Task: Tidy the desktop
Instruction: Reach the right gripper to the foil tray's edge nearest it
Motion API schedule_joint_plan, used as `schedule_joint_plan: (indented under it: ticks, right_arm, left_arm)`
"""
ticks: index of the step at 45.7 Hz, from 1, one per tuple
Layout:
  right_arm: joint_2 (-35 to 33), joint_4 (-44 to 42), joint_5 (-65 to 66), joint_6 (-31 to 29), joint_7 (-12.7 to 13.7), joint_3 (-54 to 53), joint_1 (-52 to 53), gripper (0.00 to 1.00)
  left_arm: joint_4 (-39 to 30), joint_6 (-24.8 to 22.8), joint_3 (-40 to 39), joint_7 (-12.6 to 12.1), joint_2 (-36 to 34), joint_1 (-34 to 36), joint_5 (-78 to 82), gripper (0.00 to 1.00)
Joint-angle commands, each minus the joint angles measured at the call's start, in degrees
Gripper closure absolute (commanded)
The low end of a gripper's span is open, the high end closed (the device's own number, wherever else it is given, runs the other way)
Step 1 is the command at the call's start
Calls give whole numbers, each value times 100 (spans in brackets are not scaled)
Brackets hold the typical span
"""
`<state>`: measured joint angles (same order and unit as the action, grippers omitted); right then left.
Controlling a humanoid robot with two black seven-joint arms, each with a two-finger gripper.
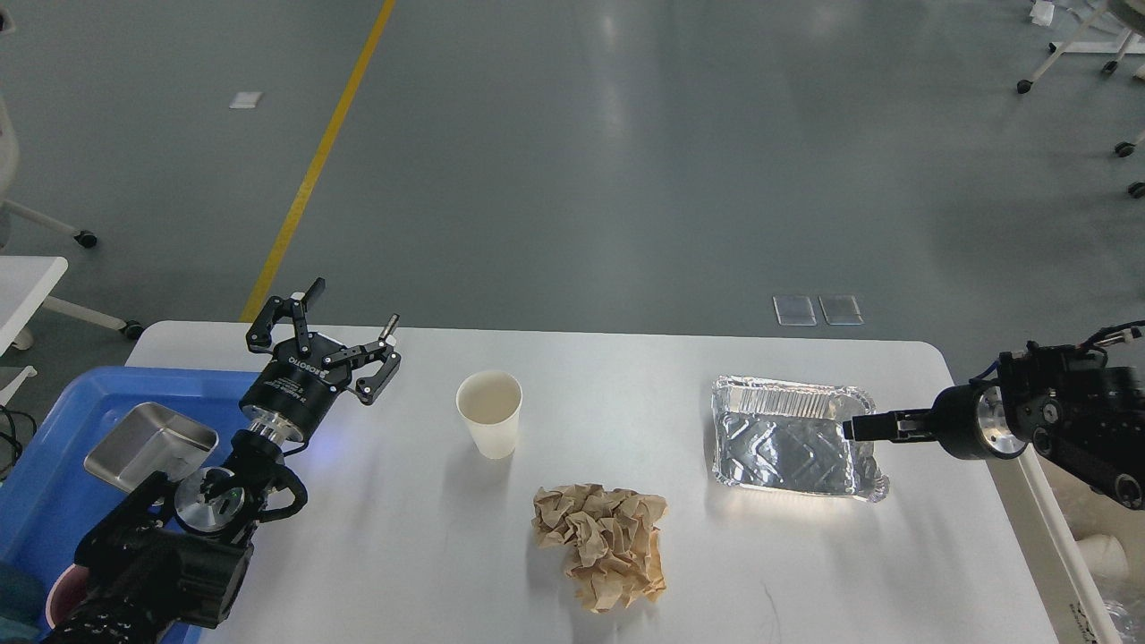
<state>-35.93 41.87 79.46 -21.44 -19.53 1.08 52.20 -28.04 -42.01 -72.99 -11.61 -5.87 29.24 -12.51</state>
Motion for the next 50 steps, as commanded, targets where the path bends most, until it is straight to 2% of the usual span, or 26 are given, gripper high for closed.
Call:
schedule_joint_plan:
  ticks: [1, 24, 50]
  right_arm:
    - [120, -91, -18, 96, 1, 94, -8, 0]
    - [762, -821, -27, 386, -25, 156, -290, 0]
    - [920, -1032, -80, 544, -34, 261, -368, 0]
  left_arm:
    - [0, 0, 22, 1, 7, -32, -5, 2]
    - [-35, 0, 22, 1, -11, -85, 3, 2]
    - [-44, 0, 22, 1, -46, -120, 3, 2]
